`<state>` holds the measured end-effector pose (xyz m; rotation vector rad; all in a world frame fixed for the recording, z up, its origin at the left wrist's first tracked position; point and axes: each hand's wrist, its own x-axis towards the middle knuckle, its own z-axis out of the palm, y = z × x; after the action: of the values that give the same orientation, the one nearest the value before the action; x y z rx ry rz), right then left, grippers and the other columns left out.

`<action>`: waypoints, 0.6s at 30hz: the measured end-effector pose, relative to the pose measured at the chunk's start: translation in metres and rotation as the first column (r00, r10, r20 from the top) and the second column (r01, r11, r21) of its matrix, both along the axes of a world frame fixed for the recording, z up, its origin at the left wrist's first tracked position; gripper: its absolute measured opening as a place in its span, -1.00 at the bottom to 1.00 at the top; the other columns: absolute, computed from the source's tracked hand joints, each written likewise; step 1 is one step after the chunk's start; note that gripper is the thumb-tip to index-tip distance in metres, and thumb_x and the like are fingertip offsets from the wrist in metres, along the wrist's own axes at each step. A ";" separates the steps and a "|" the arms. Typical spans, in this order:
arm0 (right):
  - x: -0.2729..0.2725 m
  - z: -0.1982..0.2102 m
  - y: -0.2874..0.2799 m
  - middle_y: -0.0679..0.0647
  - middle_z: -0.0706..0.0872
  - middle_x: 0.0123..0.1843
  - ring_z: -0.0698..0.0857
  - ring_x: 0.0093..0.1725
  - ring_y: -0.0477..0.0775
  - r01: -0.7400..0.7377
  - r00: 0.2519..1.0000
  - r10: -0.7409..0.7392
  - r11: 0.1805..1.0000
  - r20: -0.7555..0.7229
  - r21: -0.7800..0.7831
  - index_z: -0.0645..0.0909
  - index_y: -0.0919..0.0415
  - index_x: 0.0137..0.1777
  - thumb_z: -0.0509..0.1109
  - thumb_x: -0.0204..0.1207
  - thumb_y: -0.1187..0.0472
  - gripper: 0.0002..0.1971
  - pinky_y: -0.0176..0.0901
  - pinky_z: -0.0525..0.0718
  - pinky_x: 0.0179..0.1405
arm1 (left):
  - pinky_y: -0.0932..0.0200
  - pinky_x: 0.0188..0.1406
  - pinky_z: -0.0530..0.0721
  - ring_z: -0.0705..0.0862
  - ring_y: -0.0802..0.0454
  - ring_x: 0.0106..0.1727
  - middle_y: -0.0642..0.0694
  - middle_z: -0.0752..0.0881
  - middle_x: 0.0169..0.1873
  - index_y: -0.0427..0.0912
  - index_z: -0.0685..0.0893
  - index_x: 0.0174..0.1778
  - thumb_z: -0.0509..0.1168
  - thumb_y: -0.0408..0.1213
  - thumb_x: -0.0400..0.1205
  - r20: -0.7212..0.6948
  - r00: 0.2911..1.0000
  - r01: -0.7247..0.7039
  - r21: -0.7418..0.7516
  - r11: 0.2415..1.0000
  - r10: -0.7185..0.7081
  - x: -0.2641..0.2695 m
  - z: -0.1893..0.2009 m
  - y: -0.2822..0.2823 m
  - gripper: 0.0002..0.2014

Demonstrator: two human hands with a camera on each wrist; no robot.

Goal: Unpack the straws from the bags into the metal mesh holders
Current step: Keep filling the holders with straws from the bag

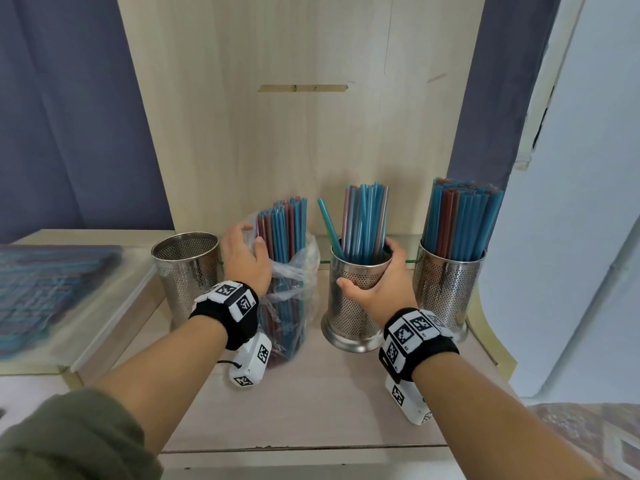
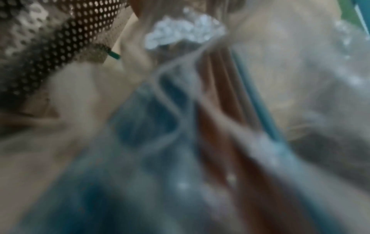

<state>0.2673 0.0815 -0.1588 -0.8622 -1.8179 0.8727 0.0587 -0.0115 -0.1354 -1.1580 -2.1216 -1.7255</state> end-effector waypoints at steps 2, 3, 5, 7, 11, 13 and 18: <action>-0.002 -0.002 0.000 -0.01 0.56 0.45 0.59 0.42 -0.01 -0.001 1.000 0.001 1.000 -0.016 -0.003 0.12 0.09 0.66 0.77 0.15 0.04 0.16 0.03 0.59 0.48 | -0.11 0.40 0.41 0.45 -0.32 0.37 -0.36 0.37 0.41 -0.28 0.42 0.35 0.23 -0.27 0.67 -0.222 0.972 -0.091 -0.077 0.993 0.072 0.001 0.004 -0.002 -0.65; -0.003 -0.002 0.000 -0.01 0.56 0.45 0.58 0.43 -0.01 -0.003 1.000 0.003 1.000 -0.021 -0.004 0.12 0.09 0.67 0.77 0.15 0.05 0.16 0.03 0.58 0.49 | -0.22 0.35 0.45 0.46 -0.37 0.36 -0.38 0.38 0.41 -0.26 0.43 0.33 0.25 -0.24 0.62 -0.387 0.912 -0.192 -0.112 0.975 0.135 0.001 0.007 -0.002 -0.63; -0.003 -0.002 0.000 -0.01 0.55 0.46 0.57 0.44 -0.01 0.001 1.000 -0.001 1.000 -0.017 -0.002 0.11 0.12 0.67 0.77 0.17 0.07 0.15 -0.01 0.56 0.50 | -0.24 0.08 0.55 0.56 -0.35 0.18 -0.33 0.53 0.26 -0.22 0.51 0.22 0.28 -0.20 0.51 -0.632 0.757 -0.300 -0.110 0.947 0.166 0.001 0.016 -0.001 -0.63; -0.003 -0.002 0.000 0.01 0.55 0.46 0.56 0.44 -0.01 0.012 1.000 -0.011 1.000 -0.009 0.008 0.11 0.13 0.67 0.77 0.18 0.07 0.15 -0.07 0.54 0.50 | -0.13 -0.07 0.56 0.63 -0.28 0.00 -0.22 0.64 0.02 -0.21 0.60 0.12 0.23 -0.18 0.51 -0.707 0.703 -0.234 -0.132 0.963 0.074 0.004 0.026 0.001 -0.70; -0.002 -0.001 -0.001 0.03 0.54 0.48 0.55 0.46 -0.01 0.025 1.000 -0.025 1.000 0.001 0.018 0.12 0.15 0.67 0.77 0.19 0.07 0.14 -0.17 0.51 0.47 | -0.14 0.13 0.55 0.60 -0.24 0.22 -0.21 0.62 0.15 -0.25 0.52 0.28 0.21 0.23 0.58 -0.507 0.850 -0.427 -0.498 0.755 0.146 0.009 0.037 0.009 -0.39; -0.003 -0.001 -0.001 0.04 0.52 0.51 0.53 0.48 0.00 0.023 1.000 -0.023 1.000 -0.004 0.014 0.10 0.15 0.68 0.77 0.19 0.07 0.16 -0.16 0.49 0.50 | -0.16 0.16 0.61 0.61 -0.28 0.22 -0.25 0.63 0.18 -0.26 0.54 0.31 0.13 0.44 0.48 -0.440 0.877 -0.454 -0.624 0.636 0.193 0.002 0.040 0.016 -0.19; -0.005 -0.007 0.004 0.01 0.50 0.53 0.51 0.52 0.00 0.012 1.000 -0.012 1.000 -0.005 0.005 0.09 0.07 0.68 0.76 0.13 -0.04 0.20 0.05 0.53 0.53 | 0.15 -0.34 0.62 0.61 -0.06 -0.35 -0.09 0.63 -0.35 -0.05 0.56 -0.21 0.11 0.60 0.37 -0.334 0.936 -0.330 -0.722 0.609 0.111 -0.010 0.050 0.024 -0.31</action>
<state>0.2618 0.0857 -0.1660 -0.8660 -1.8078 0.8612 0.0489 0.0123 -0.0856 -1.1024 -2.7441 -0.4526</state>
